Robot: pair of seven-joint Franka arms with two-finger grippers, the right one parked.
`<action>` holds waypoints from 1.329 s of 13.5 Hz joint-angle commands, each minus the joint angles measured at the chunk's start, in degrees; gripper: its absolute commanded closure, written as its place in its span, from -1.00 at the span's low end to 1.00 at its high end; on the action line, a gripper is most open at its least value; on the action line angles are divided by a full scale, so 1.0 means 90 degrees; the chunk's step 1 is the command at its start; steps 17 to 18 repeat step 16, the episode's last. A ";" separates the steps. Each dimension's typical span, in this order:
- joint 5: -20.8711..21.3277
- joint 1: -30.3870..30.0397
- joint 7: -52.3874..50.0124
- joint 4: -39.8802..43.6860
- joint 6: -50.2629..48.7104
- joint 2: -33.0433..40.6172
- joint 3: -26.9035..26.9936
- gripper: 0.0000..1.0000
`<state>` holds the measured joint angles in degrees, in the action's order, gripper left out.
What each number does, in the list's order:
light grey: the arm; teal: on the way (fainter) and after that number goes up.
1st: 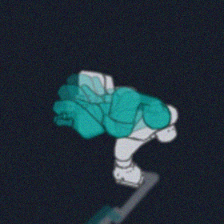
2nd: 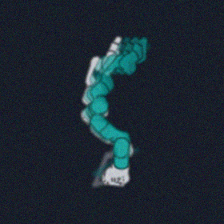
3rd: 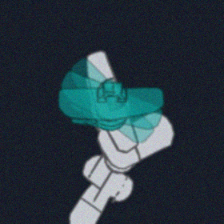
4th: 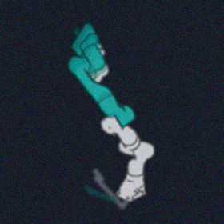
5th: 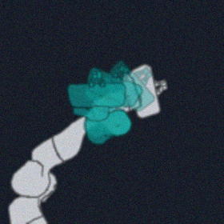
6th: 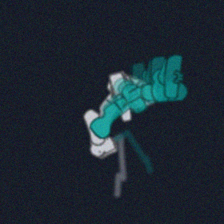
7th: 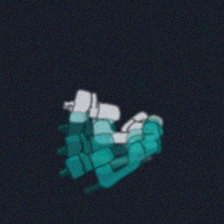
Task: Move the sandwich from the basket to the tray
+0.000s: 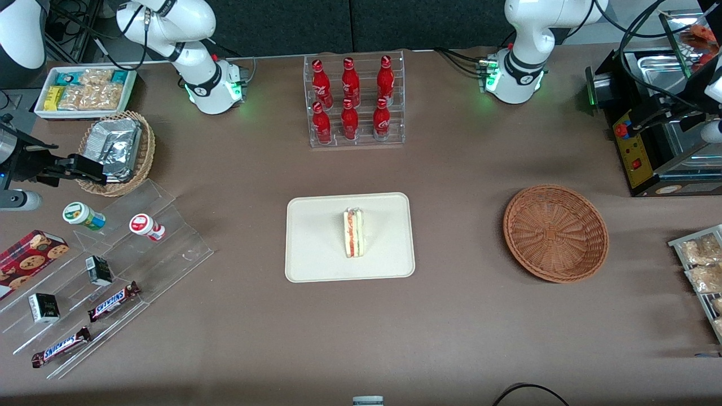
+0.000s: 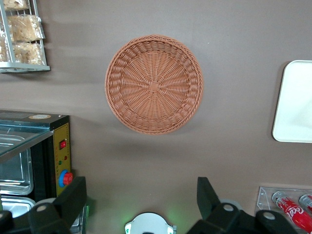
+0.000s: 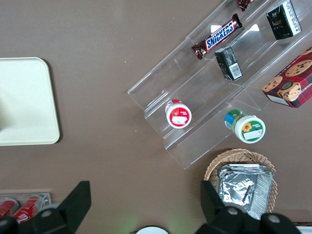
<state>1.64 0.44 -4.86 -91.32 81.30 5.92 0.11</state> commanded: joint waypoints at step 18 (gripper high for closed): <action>-0.0261 -0.0263 0.0071 0.0381 -0.0019 -0.0267 -0.0540 -1.00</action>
